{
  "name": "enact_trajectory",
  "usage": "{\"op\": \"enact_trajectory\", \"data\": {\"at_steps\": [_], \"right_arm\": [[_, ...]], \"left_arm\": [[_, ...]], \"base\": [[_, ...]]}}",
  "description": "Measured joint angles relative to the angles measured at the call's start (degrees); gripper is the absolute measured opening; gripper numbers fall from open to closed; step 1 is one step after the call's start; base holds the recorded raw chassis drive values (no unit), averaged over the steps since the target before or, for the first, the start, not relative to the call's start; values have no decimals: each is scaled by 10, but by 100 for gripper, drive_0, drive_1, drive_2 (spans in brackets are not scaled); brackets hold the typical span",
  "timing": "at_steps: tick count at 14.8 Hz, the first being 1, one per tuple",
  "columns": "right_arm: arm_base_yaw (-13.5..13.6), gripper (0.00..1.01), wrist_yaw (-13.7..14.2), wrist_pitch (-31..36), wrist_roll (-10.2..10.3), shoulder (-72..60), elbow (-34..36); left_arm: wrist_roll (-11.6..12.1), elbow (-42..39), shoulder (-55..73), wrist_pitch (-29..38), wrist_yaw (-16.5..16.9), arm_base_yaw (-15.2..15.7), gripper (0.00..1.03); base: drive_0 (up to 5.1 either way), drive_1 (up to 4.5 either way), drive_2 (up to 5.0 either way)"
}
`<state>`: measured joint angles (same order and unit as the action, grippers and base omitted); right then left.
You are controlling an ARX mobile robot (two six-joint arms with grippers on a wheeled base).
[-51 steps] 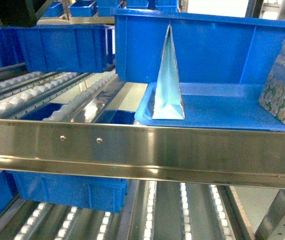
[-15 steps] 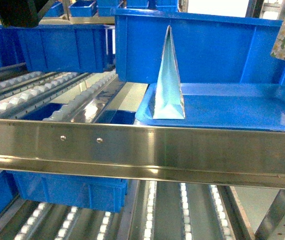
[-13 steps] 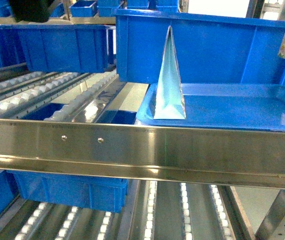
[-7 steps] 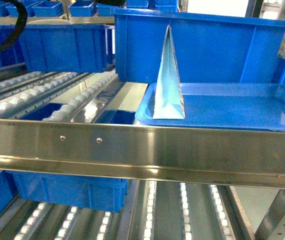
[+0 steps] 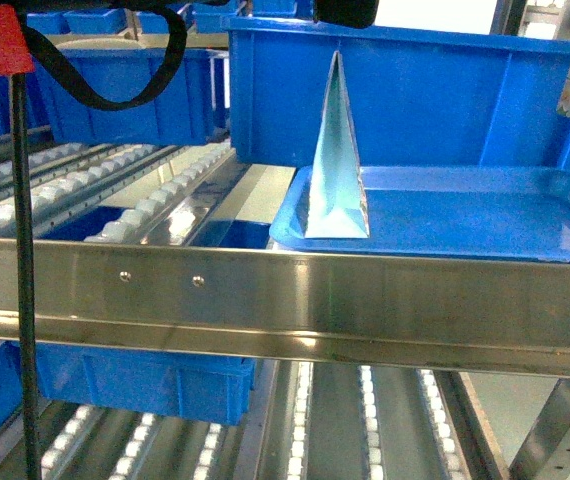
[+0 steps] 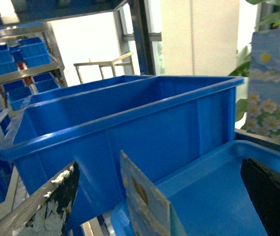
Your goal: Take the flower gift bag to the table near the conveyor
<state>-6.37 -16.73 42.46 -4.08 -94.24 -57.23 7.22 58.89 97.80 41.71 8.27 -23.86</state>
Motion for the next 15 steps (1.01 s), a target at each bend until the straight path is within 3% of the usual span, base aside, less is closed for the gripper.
{"op": "enact_trajectory", "data": {"at_steps": [2, 4, 6, 8, 11, 15], "right_arm": [[0, 2, 0, 0, 0, 0, 0], [0, 2, 0, 0, 0, 0, 0], [0, 2, 0, 0, 0, 0, 0], [0, 2, 0, 0, 0, 0, 0], [0, 2, 0, 0, 0, 0, 0], [0, 2, 0, 0, 0, 0, 0]], "left_arm": [[-6, 6, 10, 7, -15, -3, 98], [-34, 25, 38, 16, -56, -13, 98], [-52, 42, 53, -1, -53, -49, 98], [-68, 43, 59, -3, -60, -63, 98], [-80, 27, 76, 8, -88, -54, 98], [-83, 57, 136, 2, -94, -40, 98]], "base": [[0, 0, 0], [0, 0, 0], [0, 0, 0], [0, 0, 0], [0, 0, 0], [0, 0, 0]]}}
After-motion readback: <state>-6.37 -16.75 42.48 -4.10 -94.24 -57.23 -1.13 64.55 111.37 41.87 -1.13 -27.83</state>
